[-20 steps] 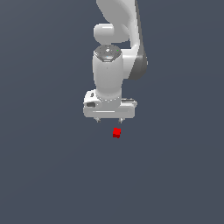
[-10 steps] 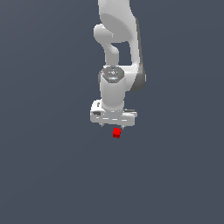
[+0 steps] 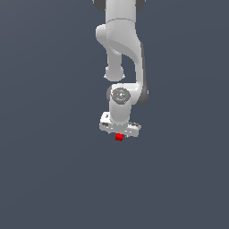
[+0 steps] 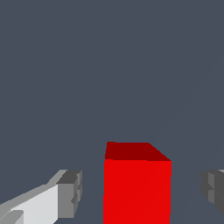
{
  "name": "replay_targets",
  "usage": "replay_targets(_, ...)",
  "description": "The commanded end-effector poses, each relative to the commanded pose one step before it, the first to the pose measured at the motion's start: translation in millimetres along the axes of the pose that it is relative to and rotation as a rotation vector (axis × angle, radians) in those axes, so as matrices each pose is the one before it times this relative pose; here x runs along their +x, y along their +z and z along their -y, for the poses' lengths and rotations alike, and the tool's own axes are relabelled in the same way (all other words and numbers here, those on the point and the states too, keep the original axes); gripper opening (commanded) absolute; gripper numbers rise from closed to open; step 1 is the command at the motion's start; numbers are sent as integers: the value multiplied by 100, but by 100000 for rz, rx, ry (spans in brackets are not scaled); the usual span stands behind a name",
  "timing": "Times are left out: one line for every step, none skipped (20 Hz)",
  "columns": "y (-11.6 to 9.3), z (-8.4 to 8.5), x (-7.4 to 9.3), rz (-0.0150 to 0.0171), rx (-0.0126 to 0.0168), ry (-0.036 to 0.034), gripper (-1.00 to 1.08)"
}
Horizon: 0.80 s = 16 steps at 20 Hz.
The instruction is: Pick up the red cube and move it to a goal position.
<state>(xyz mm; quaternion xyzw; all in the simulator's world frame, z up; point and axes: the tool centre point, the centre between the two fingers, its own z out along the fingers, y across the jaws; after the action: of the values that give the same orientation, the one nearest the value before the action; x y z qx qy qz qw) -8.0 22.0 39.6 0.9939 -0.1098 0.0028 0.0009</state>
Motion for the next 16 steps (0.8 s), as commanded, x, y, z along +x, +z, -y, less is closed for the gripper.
replay_targets(1121,236,-194,242,2,1594,100)
replay_targets(294,64,-58,109,-1,369,100)
replay_targets(227,52,-44,83,0,281,100)
replay_targets(161,38,-31,59,1,199,100)
replay_targets(97,20,-18,37,1,124,100)
replay_targets(33,3,-5,14,0,47,100)
replay_targets(0,0,0,0,0,0,-100)
replay_targets(0,0,0,0,0,0,-100)
replay_targets(0,0,0,0,0,0,-100)
replay_targets(0,0,0,0,0,0,-100)
replay_targets(0,0,0,0,0,0,-100)
replay_targets(0,0,0,0,0,0,-100)
replay_targets(0,0,0,0,0,0,-100)
replay_targets(0,0,0,0,0,0,-100)
replay_targets(0,0,0,0,0,0,-100)
replay_targets(0,0,0,0,0,0,-100)
